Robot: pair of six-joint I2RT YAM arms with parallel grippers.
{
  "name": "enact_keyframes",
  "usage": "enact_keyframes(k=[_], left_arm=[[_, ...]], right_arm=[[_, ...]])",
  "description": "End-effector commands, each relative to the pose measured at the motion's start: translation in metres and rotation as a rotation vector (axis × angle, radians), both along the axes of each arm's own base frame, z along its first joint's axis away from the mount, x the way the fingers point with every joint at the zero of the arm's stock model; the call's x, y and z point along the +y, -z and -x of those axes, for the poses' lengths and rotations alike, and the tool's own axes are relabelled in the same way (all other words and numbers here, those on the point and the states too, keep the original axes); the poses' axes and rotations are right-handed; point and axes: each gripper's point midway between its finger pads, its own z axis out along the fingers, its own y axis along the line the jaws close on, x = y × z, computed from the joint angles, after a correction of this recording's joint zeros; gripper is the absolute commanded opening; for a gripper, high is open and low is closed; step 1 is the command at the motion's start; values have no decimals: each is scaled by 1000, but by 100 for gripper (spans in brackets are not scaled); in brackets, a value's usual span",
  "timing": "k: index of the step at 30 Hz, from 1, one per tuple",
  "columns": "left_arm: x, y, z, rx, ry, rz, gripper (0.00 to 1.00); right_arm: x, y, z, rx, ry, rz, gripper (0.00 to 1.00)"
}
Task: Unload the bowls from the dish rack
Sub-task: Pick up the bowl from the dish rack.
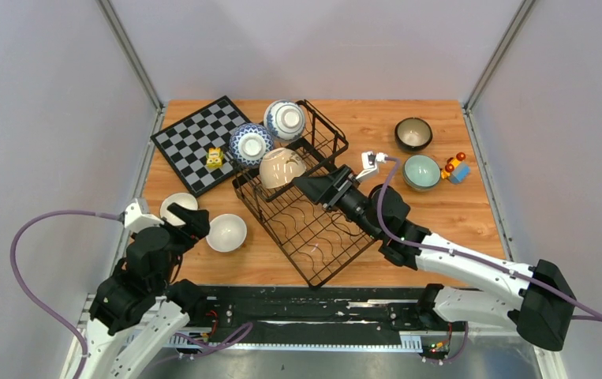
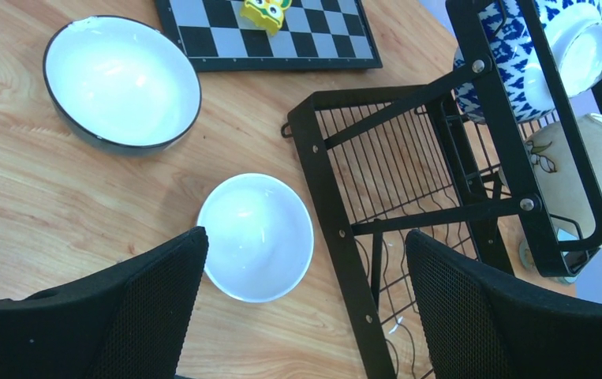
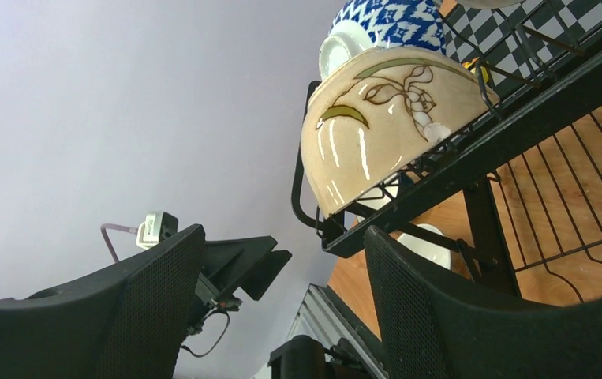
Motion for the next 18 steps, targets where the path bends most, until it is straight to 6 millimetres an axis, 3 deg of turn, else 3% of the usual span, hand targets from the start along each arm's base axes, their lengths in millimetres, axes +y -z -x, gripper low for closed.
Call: enact_keyframes(k=[1, 12, 18], left_arm=[[11, 1, 3, -13, -36, -28, 96], [15, -2, 9, -33, -42, -13, 95], [19, -4, 12, -48, -57, 1, 94]], right_arm=[[-4, -9, -12, -1, 47, -69, 77], [5, 4, -23, 29, 49, -62, 72], [8, 7, -29, 18, 46, -80, 63]])
